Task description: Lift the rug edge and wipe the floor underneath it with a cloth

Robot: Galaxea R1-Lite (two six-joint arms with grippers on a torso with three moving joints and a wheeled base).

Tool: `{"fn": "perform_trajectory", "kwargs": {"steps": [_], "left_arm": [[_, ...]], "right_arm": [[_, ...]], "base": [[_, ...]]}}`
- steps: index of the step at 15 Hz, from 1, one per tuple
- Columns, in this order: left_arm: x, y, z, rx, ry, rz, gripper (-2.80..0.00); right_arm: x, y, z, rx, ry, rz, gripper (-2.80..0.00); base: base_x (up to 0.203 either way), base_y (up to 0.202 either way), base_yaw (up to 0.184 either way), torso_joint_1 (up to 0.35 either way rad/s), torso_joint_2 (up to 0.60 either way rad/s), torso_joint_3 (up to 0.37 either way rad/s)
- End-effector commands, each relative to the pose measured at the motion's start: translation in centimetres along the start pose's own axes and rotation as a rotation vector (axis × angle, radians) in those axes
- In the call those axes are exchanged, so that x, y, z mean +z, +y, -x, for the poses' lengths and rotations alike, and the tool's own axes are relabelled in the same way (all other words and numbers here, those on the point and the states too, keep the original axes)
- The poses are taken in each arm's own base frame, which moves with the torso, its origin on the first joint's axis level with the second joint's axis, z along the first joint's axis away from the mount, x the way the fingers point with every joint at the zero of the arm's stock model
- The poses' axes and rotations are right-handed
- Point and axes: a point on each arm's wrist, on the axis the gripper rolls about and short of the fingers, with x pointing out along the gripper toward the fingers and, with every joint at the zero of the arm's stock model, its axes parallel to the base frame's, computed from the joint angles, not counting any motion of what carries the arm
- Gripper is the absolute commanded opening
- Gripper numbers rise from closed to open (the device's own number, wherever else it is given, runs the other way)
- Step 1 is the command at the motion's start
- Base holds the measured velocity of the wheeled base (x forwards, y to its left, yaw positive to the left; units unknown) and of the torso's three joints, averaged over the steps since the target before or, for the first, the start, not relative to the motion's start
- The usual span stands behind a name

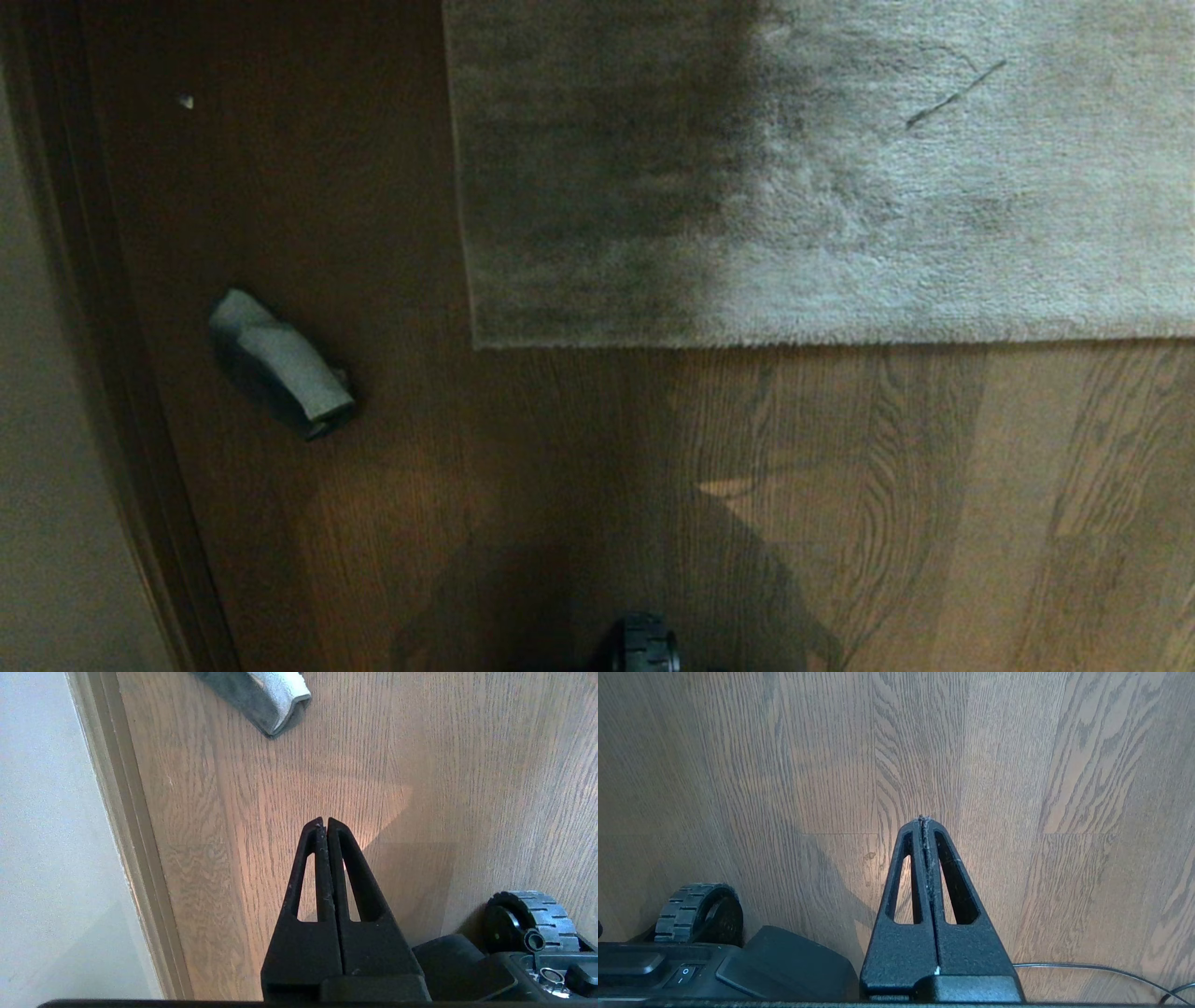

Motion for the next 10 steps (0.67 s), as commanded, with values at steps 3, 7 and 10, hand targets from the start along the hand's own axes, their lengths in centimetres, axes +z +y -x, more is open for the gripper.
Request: {"fn": "perform_trajectory", "kwargs": {"steps": [3, 7, 10], "left_arm": [[0.00, 0.00, 0.00, 0.002, -0.001, 0.002, -2.80], [0.00, 0.00, 0.00, 0.002, -0.001, 0.002, -2.80], [0.00, 0.01, 0.00, 0.004, -0.001, 0.002, -2.80]], "right_arm": [[0.01, 0.00, -0.01, 0.000, 0.001, 0.000, -2.80], [0.01, 0.00, -0.01, 0.000, 0.001, 0.000, -2.80], [0.00, 0.00, -0.01, 0.000, 0.001, 0.000, -2.80]], "base": [[0.000, 0.000, 0.000, 0.000, 0.00, 0.000], [0.000, 0.000, 0.000, 0.000, 0.00, 0.000], [0.000, 0.000, 0.000, 0.000, 0.00, 0.000]]}}
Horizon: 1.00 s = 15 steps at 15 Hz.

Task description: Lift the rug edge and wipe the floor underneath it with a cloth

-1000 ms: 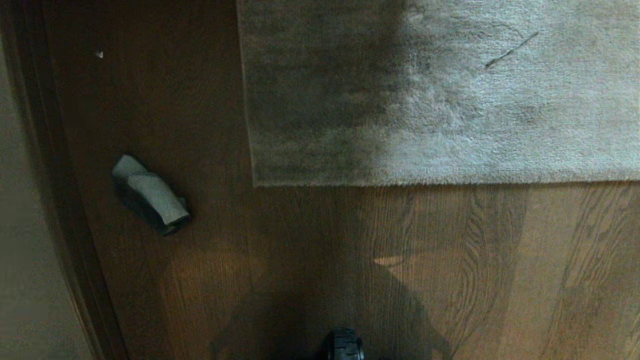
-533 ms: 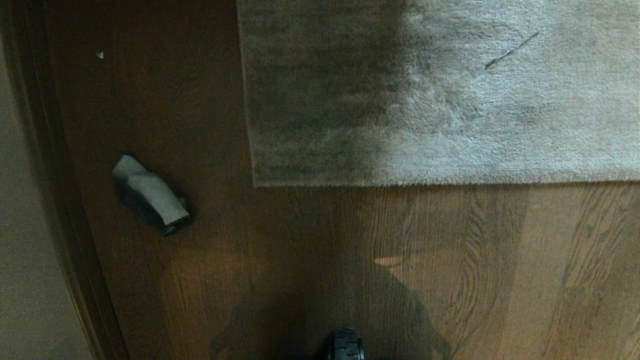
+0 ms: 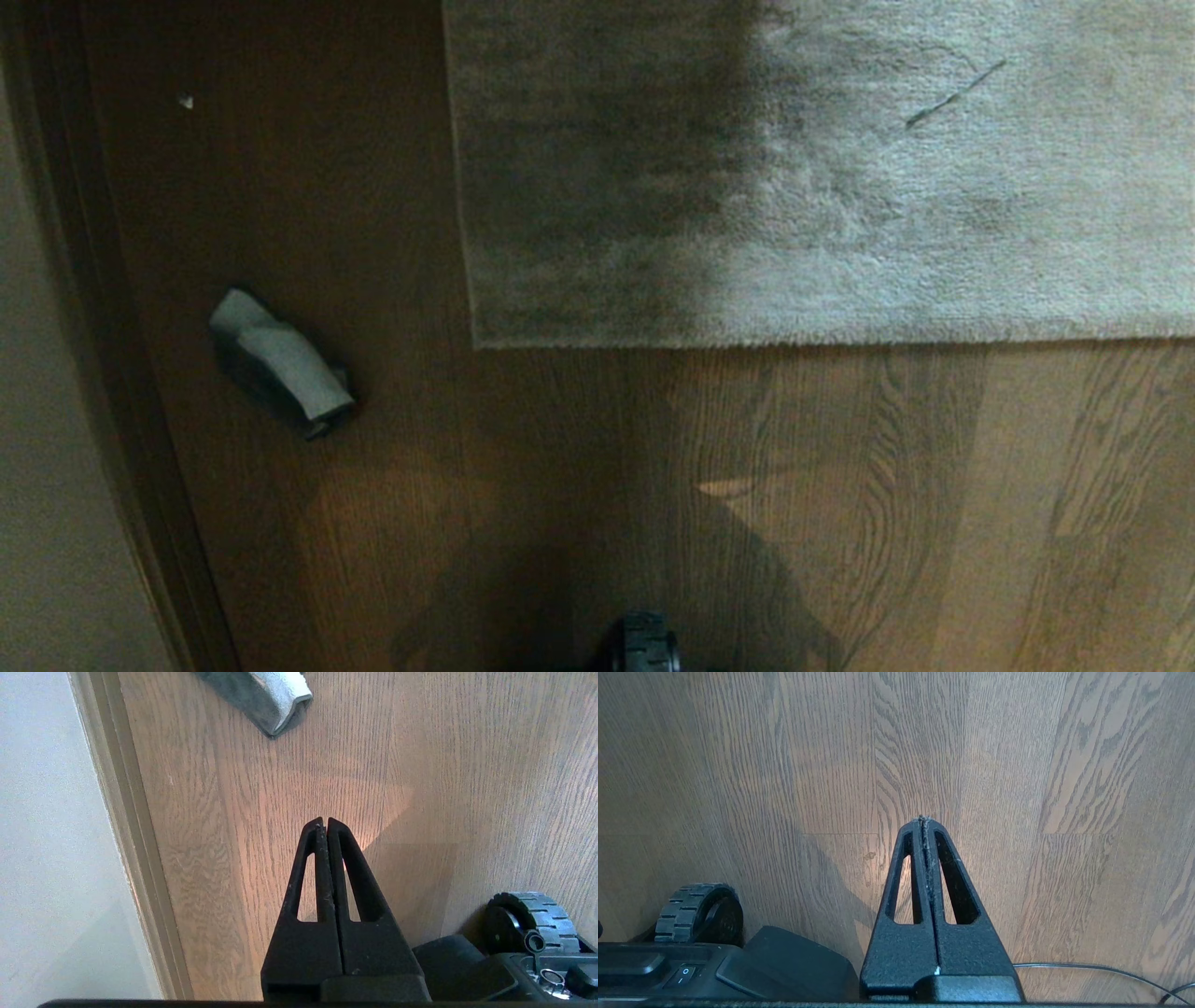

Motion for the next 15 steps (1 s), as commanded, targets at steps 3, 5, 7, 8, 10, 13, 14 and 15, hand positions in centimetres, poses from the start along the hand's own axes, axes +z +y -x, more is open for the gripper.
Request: {"fn": "perform_trajectory", "kwargs": {"steps": [3, 5, 7, 8, 10, 13, 14, 15], "left_arm": [[0.00, 0.00, 0.00, 0.002, -0.001, 0.000, -2.80], [0.00, 0.00, 0.00, 0.002, -0.001, 0.001, -2.80], [0.00, 0.00, 0.00, -0.001, -0.001, 0.003, -2.80], [0.00, 0.00, 0.00, -0.001, -0.001, 0.003, -2.80], [0.00, -0.01, 0.00, -0.003, -0.001, 0.003, -2.80], [0.00, -0.01, 0.00, -0.004, -0.001, 0.001, -2.80], [0.00, -0.01, 0.00, -0.004, -0.001, 0.001, -2.80], [0.00, -0.01, 0.00, -0.004, -0.001, 0.001, -2.80]], "right_arm": [[0.01, 0.00, -0.01, 0.000, 0.001, 0.000, -2.80], [0.01, 0.00, -0.01, 0.000, 0.001, 0.000, -2.80], [0.01, 0.00, -0.01, 0.000, 0.001, 0.000, -2.80], [0.01, 0.00, -0.01, 0.000, 0.001, 0.000, -2.80], [0.01, 0.00, -0.01, 0.000, 0.001, 0.000, -2.80], [0.01, 0.00, -0.01, 0.000, 0.001, 0.000, -2.80], [-0.01, 0.00, -0.01, 0.000, 0.002, 0.000, -2.80], [0.01, 0.00, -0.01, 0.000, 0.001, 0.000, -2.80]], "base": [[0.000, 0.000, 0.000, 0.000, 0.00, 0.000], [0.000, 0.000, 0.000, 0.000, 0.00, 0.000], [0.000, 0.000, 0.000, 0.000, 0.00, 0.000], [0.000, 0.000, 0.000, 0.000, 0.00, 0.000], [0.000, 0.000, 0.000, 0.000, 0.00, 0.000], [0.000, 0.000, 0.000, 0.000, 0.00, 0.000], [0.000, 0.000, 0.000, 0.000, 0.00, 0.000], [0.000, 0.000, 0.000, 0.000, 0.00, 0.000]]}}
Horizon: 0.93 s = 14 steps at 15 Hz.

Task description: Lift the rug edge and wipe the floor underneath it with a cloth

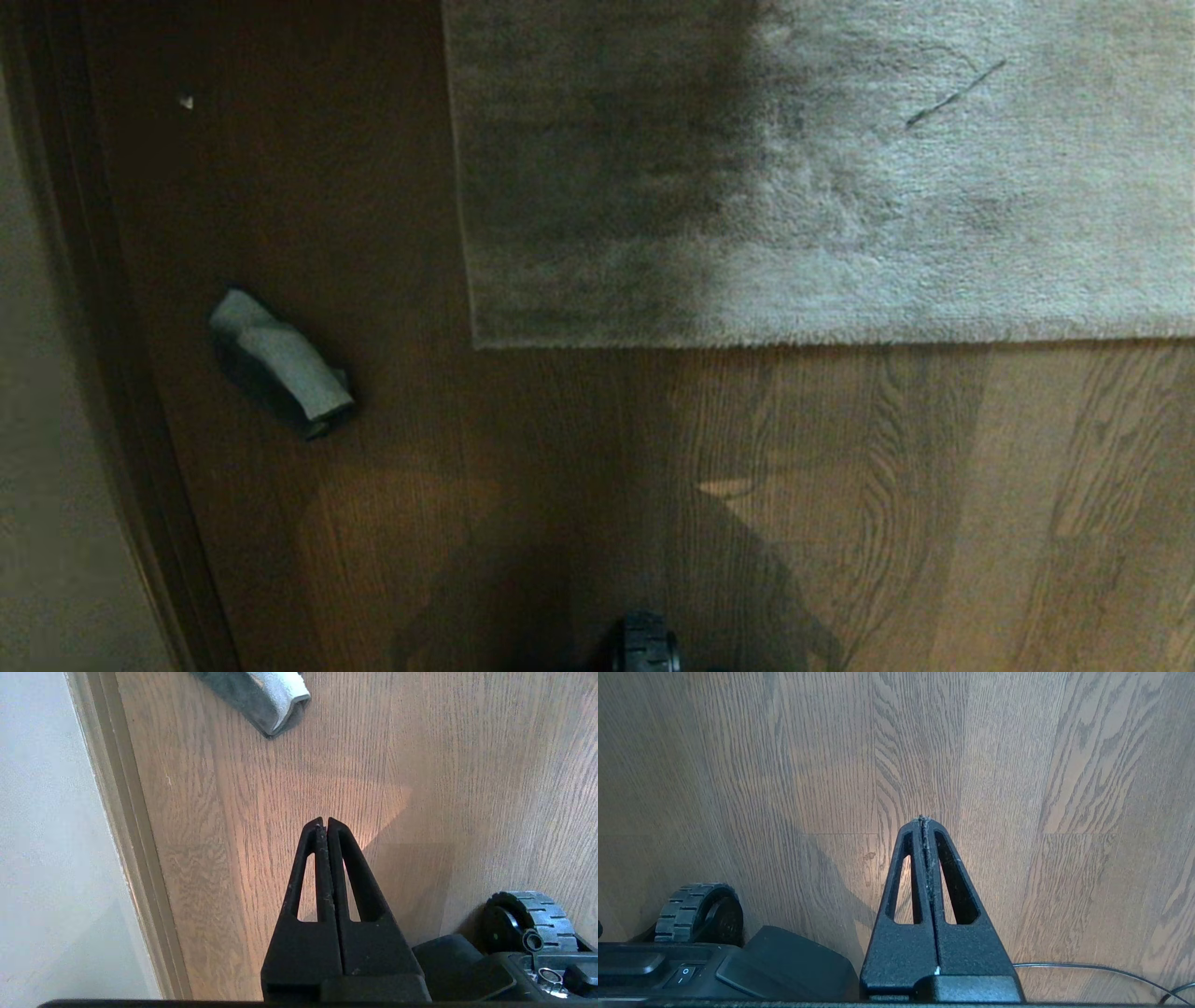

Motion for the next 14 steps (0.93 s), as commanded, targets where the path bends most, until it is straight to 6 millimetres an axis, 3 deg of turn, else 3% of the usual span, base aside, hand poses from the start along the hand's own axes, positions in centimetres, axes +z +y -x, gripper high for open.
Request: {"fn": "perform_trajectory", "kwargs": {"steps": [1, 7, 14], "left_arm": [[0.00, 0.00, 0.00, 0.001, -0.001, -0.001, -2.80], [0.00, 0.00, 0.00, -0.001, -0.001, -0.001, -2.80], [0.00, 0.00, 0.00, -0.001, -0.001, -0.001, -2.80]], "right_arm": [[0.01, 0.00, -0.01, 0.000, 0.000, 0.000, -2.80], [0.01, 0.00, -0.01, 0.000, 0.000, 0.000, -2.80], [0.00, 0.00, 0.00, 0.000, 0.001, 0.000, -2.80]], "base": [[0.000, 0.000, 0.000, 0.000, 0.00, 0.000], [0.000, 0.000, 0.000, 0.000, 0.00, 0.012], [0.000, 0.000, 0.000, 0.001, 0.00, 0.179]]}}
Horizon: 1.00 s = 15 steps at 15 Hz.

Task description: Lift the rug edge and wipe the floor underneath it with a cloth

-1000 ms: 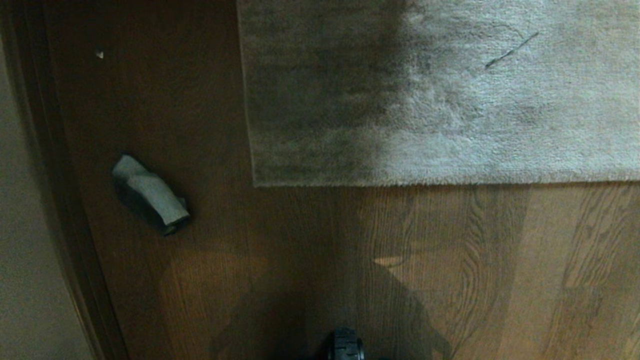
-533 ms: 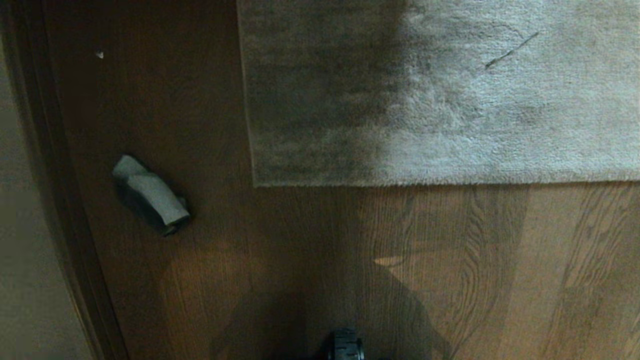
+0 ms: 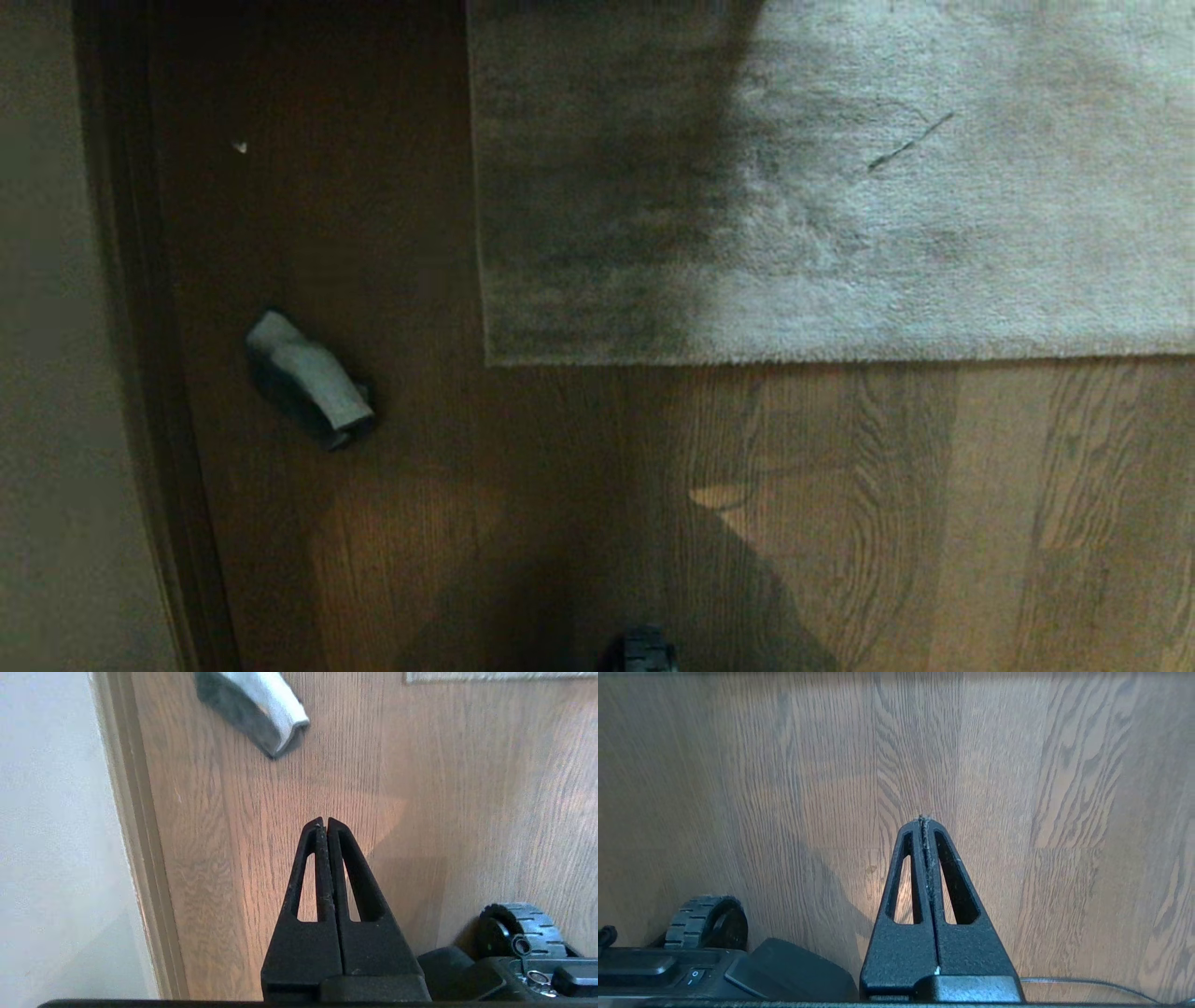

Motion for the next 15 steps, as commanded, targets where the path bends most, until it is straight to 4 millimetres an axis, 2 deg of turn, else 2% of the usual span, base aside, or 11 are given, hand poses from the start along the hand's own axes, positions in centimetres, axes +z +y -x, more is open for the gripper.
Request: {"fn": "perform_trajectory", "kwargs": {"steps": [1, 15], "left_arm": [[0.00, 0.00, 0.00, 0.000, -0.001, 0.001, -2.80], [0.00, 0.00, 0.00, 0.000, -0.001, 0.003, -2.80]], "right_arm": [[0.02, 0.00, -0.01, 0.001, 0.000, 0.001, -2.80], [0.02, 0.00, -0.01, 0.001, -0.001, 0.001, -2.80]], "base": [[0.000, 0.000, 0.000, 0.002, 0.00, 0.193], [0.000, 0.000, 0.000, 0.002, 0.00, 0.201]]}}
